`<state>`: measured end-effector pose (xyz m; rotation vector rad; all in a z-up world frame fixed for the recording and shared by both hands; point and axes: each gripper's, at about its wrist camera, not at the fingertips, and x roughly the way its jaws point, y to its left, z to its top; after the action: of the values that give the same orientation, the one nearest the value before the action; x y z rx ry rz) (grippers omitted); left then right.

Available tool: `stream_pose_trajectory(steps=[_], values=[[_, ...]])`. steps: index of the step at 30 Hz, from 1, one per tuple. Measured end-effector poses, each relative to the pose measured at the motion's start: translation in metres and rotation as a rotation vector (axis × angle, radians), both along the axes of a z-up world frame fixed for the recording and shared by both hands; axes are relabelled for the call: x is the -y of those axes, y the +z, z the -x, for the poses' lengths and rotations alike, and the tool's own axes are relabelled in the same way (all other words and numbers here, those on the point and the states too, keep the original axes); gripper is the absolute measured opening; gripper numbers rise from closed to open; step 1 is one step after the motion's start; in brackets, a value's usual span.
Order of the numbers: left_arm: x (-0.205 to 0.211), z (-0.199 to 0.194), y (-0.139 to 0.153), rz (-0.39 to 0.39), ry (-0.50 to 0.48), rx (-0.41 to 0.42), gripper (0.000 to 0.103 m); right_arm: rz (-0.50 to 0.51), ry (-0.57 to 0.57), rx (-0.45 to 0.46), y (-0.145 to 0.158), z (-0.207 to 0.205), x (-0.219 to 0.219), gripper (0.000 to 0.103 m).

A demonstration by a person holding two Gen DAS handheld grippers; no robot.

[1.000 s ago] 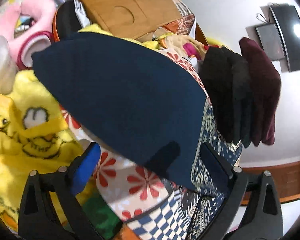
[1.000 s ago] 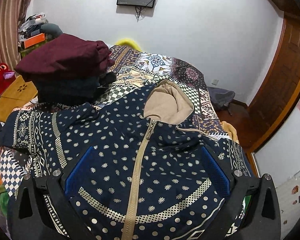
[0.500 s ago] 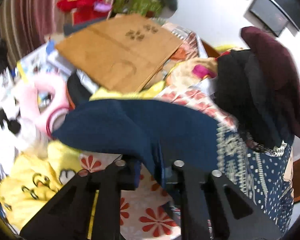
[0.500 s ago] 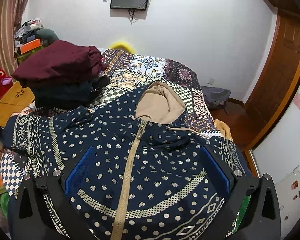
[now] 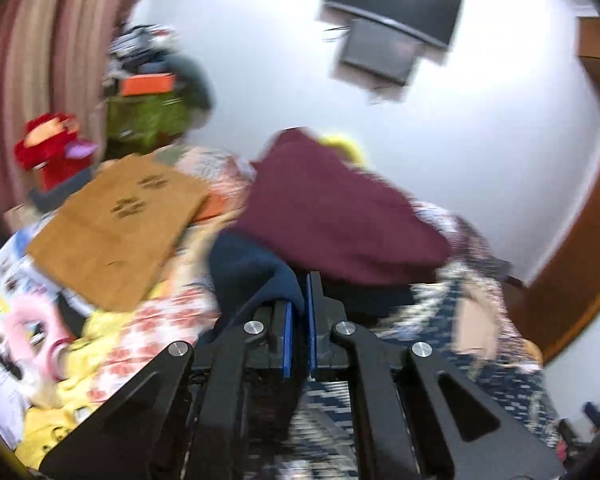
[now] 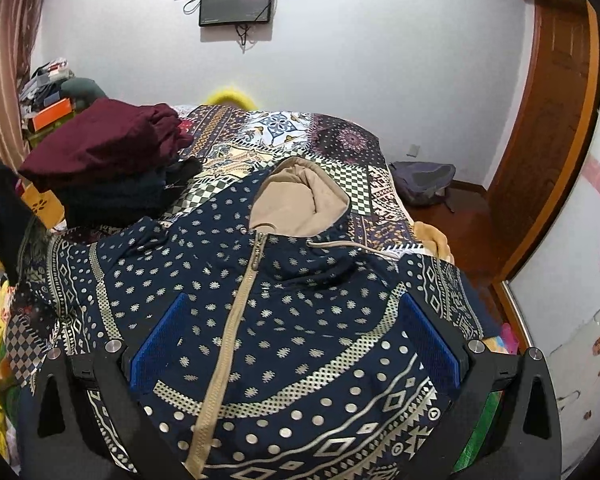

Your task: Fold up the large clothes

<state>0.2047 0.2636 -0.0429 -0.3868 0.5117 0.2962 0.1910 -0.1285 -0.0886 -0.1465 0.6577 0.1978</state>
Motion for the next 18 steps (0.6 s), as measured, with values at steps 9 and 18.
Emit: stream_pose_trajectory(steps=[9,18], values=[[0.133,-0.07,0.009,-0.048,-0.311,-0.022,0.005,-0.044,-0.021,-0.023,-0.003,0.002,0.033,0.103],[0.253,-0.105,-0.069,-0.07,-0.595,-0.274,0.005,-0.031,-0.059,-0.044,-0.011,0.002,0.06,0.103]])
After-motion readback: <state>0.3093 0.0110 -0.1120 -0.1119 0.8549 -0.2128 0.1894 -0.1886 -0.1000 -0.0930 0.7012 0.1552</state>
